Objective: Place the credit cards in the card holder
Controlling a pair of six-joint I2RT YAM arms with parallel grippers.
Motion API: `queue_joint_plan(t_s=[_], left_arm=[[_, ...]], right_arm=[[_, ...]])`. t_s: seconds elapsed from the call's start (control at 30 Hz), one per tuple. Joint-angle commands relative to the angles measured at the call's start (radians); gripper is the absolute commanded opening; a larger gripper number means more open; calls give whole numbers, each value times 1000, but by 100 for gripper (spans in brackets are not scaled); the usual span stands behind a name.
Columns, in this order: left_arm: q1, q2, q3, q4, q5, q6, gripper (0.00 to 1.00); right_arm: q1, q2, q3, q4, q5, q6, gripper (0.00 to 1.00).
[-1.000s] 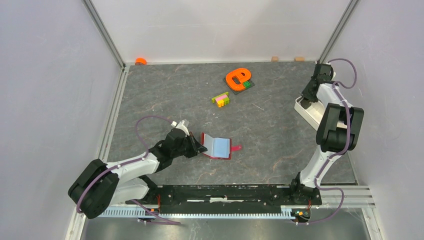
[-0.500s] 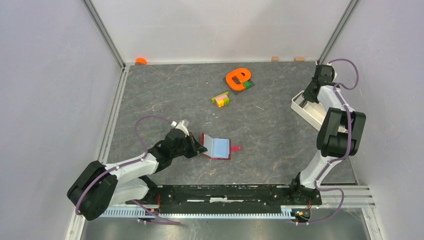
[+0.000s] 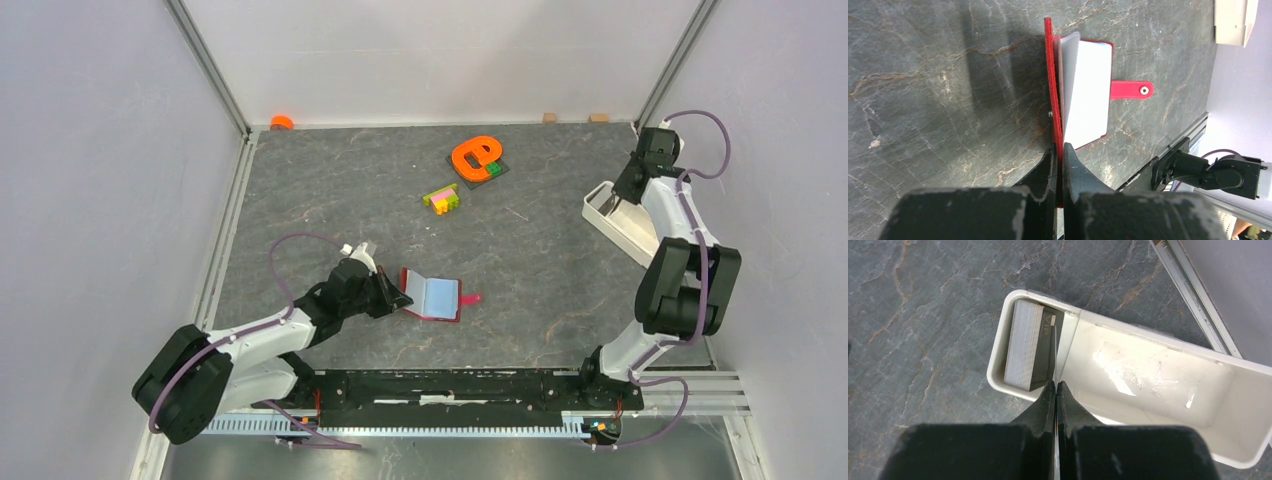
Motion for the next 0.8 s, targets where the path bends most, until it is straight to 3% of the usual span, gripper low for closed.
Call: queue_joint_plan(t_s=[0.0,0.2,0.5,0.67,0.77], left_arm=[[5,15,-14,13,9,13,2],[5,0,-18,-29,-4,24,11],[5,-69,91,-283,-71,178,42],[4,-82,168,-397,-104,240,58],[3,-106,223,-438,-100,271,63]], right_arm=[[-3,-120,-16,-14,-49,-65,0],[94,-280,-110,-23,-190,-127,0],[510,-466,-377,88,-377,-59,0],[706,-497,-489,182,-385,30,0],[738,-513,-543,203,-363,53,0]])
